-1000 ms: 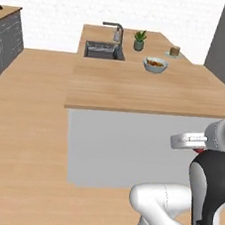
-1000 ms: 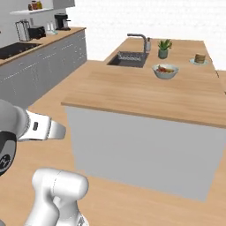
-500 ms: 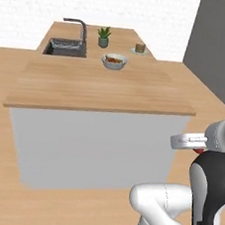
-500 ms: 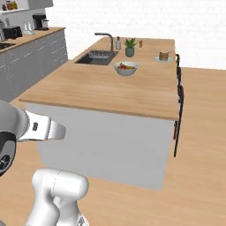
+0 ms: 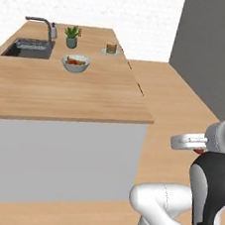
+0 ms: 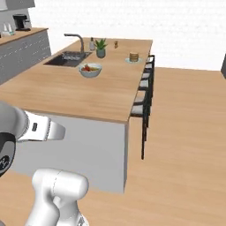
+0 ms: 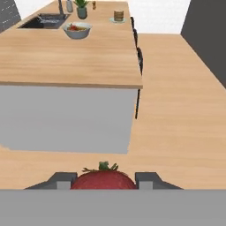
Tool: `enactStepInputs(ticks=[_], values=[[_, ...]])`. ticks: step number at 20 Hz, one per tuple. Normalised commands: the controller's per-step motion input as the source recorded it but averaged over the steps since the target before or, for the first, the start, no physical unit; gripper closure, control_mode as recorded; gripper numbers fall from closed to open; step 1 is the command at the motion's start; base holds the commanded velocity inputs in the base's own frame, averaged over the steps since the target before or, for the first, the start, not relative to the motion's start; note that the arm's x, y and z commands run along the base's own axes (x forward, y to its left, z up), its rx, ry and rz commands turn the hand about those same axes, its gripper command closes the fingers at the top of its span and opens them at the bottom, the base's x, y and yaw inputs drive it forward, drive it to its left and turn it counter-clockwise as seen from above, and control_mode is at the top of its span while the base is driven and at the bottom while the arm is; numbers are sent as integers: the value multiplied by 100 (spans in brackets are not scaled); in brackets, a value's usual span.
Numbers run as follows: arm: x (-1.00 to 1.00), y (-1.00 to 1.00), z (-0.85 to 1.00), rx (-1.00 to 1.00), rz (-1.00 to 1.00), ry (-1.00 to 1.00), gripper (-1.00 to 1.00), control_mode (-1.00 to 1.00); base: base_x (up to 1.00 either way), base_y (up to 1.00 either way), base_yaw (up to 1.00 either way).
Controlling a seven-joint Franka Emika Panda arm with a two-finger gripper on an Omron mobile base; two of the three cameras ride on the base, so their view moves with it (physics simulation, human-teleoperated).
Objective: Take the strawberry from the fridge and place it on top of the pancake, located on the dining counter.
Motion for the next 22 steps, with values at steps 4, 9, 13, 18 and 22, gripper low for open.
enactStepInputs(ticks=[4, 9, 13, 18, 22], values=[[0, 0, 0, 0, 0, 0, 100, 100, 74, -100, 0], [0, 0, 0, 0, 0, 0, 100, 100, 85, -100, 0], [0, 0, 0, 0, 0, 0, 100, 100, 99, -100, 2], [0, 0, 0, 0, 0, 0, 100, 100, 99, -100, 7], [0, 0, 0, 0, 0, 0, 100, 100, 89, -100, 19]])
